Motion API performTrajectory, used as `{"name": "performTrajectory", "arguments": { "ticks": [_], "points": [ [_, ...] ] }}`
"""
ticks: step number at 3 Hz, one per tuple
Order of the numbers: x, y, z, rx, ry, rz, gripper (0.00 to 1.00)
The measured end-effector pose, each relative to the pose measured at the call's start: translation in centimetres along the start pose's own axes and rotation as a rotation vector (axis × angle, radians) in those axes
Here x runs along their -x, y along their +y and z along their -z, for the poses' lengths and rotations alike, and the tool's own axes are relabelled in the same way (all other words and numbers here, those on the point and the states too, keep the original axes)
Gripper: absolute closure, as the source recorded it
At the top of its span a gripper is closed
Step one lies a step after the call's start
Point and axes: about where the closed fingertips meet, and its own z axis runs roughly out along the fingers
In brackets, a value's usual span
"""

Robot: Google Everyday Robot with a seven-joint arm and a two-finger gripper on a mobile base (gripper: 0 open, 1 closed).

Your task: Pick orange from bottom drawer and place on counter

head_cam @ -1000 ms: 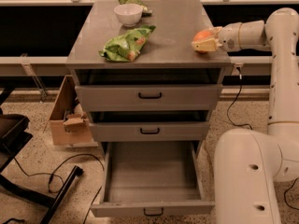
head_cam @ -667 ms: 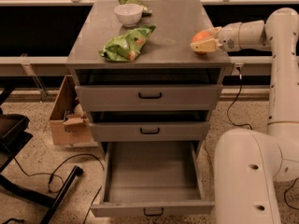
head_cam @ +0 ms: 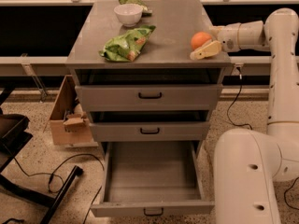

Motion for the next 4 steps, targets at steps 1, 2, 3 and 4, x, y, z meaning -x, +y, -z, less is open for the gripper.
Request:
{"name": "performTrajectory", "arguments": {
  "ticks": [1,2,3,4],
  "points": [
    [0.0,0.0,0.0,0.0,0.0,0.0,0.0],
    [0.7,-1.3,2.8,-0.058,-0.021,-0.02,0.0],
    [2.6,-4.3,9.7,-0.236,0.025,-0.042,0.0],
    [3.4,-5.9,15.8,-0.417,0.157,-0.089,0.0]
  ]
}}
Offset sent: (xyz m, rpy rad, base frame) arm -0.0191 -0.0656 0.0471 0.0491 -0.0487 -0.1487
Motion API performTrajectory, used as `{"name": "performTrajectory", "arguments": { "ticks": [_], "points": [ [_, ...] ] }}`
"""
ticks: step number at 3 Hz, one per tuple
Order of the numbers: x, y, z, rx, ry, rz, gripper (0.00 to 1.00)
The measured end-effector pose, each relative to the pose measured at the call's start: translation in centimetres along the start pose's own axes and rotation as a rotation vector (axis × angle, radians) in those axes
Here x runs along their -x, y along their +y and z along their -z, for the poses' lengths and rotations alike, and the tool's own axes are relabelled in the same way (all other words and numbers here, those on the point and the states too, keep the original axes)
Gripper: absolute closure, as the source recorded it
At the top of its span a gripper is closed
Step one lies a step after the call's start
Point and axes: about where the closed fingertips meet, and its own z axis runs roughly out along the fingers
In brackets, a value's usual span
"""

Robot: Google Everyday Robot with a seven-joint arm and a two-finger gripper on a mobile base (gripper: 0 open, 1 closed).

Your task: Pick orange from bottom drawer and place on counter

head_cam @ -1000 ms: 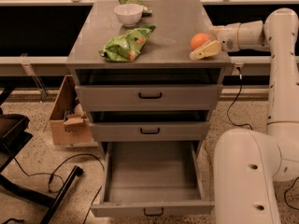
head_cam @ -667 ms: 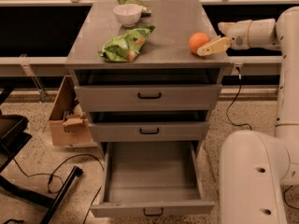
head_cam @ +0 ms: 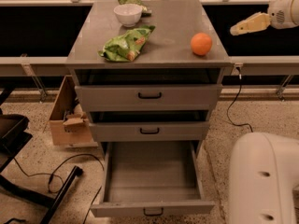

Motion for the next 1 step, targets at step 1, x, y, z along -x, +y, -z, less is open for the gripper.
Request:
{"name": "performTrajectory", "arguments": {
  "ticks": [1],
  "points": [
    [-6.6,1.16,-1.34,-0.047,0.239,-0.085,0.0]
  ]
}}
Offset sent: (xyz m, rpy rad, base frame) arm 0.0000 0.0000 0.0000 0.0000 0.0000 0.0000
